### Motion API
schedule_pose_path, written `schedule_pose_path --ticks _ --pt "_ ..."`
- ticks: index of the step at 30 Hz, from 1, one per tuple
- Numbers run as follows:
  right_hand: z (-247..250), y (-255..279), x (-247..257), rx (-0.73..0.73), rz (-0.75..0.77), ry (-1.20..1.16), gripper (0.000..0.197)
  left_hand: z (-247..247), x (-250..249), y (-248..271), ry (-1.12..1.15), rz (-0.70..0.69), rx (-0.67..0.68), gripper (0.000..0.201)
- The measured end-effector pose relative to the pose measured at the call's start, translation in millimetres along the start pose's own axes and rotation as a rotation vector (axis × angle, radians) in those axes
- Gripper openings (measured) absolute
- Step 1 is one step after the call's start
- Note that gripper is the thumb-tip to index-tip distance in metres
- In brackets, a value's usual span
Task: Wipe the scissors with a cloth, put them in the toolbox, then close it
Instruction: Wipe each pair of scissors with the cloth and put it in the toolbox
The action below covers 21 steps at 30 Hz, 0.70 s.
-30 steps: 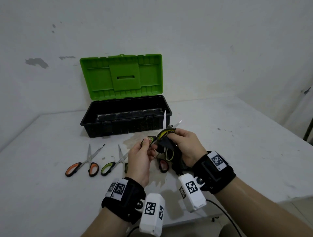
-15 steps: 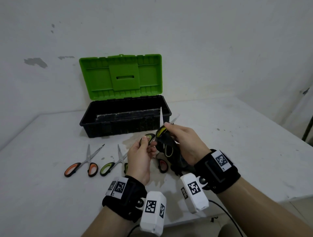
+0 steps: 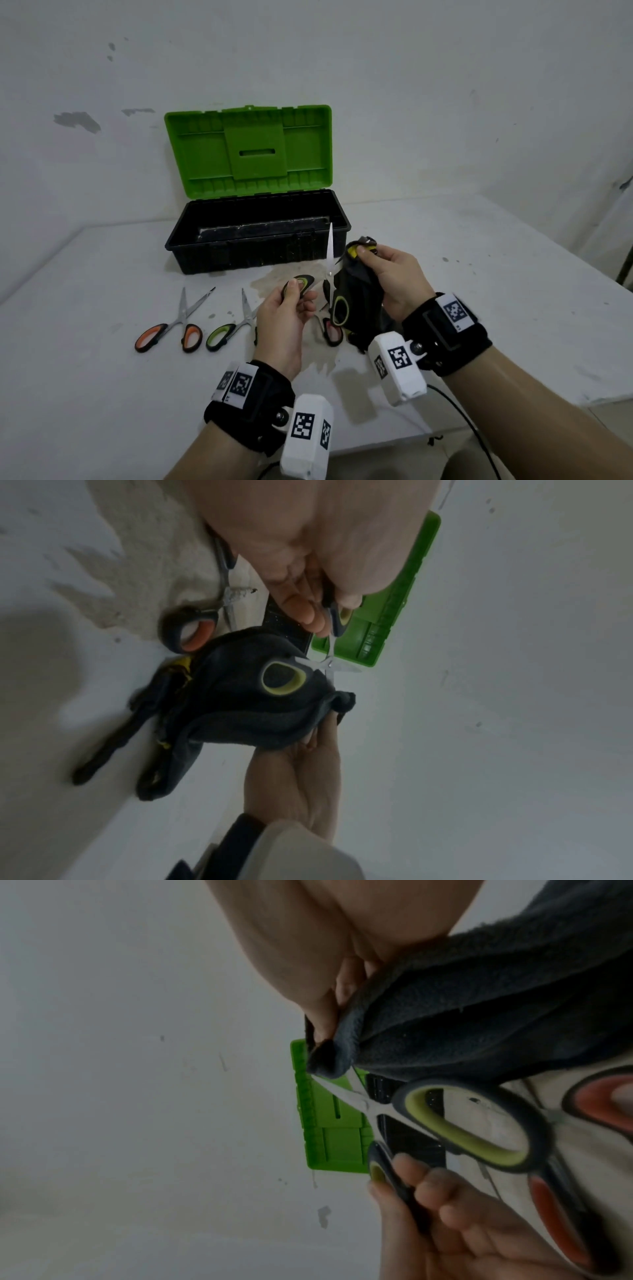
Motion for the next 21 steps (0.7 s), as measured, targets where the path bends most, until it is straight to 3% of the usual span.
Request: schedule_pose_path --ticks 5,12,17,21 --pt "-14 21 -21 0.130 -0.072 0.067 0.013 -3 5 -4 0.016 0.018 -0.018 0.019" --pt "-11 15 -17 0.086 -0.081 0.055 0.009 -6 4 -2 -0.049 -0.004 -0.012 0.021" --pt "13 -8 4 -0.056 -0.030 -0.069 0.021 2 -1 -2 -0.067 -0.022 0.000 0.023" --pt "12 2 -8 -0.009 -0.058 -0.039 0.020 2 -1 -5 0.006 0.003 0.005 0.024"
Point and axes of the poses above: each hand's wrist, its own y-axis away from the middle knuckle, its own z-axis out of the back of the hand, x = y × z, the point moved 5 cm from there along -y, towards the middle knuckle, and after that the axes turned 15 degrees about z, right-handed, at the moved point
